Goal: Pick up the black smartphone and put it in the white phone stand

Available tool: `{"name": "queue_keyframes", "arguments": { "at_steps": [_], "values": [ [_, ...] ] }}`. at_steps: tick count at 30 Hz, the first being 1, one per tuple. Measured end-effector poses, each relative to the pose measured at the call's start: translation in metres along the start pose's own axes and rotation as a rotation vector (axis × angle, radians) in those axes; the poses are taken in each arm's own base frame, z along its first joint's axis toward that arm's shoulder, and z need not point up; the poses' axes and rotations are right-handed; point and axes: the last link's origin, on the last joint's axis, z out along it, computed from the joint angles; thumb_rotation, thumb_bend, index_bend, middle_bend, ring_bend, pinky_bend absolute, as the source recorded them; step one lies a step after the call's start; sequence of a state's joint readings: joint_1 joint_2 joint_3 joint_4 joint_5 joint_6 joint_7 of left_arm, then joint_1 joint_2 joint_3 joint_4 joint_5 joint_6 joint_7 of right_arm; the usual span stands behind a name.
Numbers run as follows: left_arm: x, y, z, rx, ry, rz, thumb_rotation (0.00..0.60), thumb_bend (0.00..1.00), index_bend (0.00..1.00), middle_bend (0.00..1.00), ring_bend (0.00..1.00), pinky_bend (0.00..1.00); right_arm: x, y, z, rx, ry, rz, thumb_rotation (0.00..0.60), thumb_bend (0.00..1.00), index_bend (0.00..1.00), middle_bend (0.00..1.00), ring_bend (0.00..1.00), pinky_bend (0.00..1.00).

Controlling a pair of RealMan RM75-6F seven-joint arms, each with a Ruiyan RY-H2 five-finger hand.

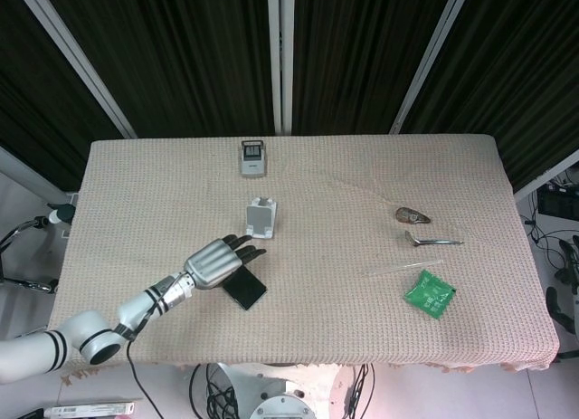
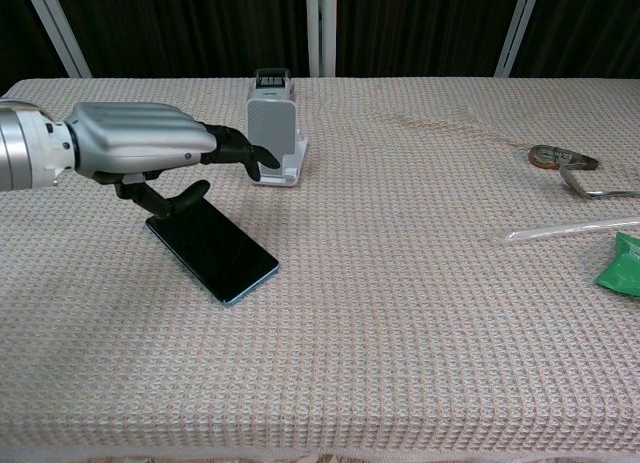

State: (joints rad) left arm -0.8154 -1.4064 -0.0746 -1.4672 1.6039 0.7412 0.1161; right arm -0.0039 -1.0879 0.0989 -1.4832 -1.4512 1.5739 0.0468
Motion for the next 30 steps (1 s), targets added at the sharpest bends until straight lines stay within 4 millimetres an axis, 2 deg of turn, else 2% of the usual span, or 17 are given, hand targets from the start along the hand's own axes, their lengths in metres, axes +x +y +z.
{"name": "queue_keyframes", "arguments": {
  "at_steps": [13,23,30],
  "values": [
    [-0.014,-0.010,0.007,0.049,-0.088,0.015,0.600,0.77,0.03,0.19,0.05,0.20,0.001,0.001,-0.001,0.001,0.005,0.002,0.600,0.42,0.00,0.00,0.00,0.00],
    [-0.021,-0.014,0.004,0.073,-0.112,0.014,0.600,0.77,0.03,0.30,0.05,0.20,0.002,0.000,0.000,0.002,0.007,0.001,0.600,0.42,0.00,0.00,0.00,0.00],
    [-0.024,-0.016,-0.011,0.099,-0.118,-0.028,0.600,0.77,0.03,0.37,0.05,0.20,-0.001,-0.003,0.002,0.010,-0.003,-0.003,0.600,0.42,0.00,0.00,0.00,0.00]
  ]
}}
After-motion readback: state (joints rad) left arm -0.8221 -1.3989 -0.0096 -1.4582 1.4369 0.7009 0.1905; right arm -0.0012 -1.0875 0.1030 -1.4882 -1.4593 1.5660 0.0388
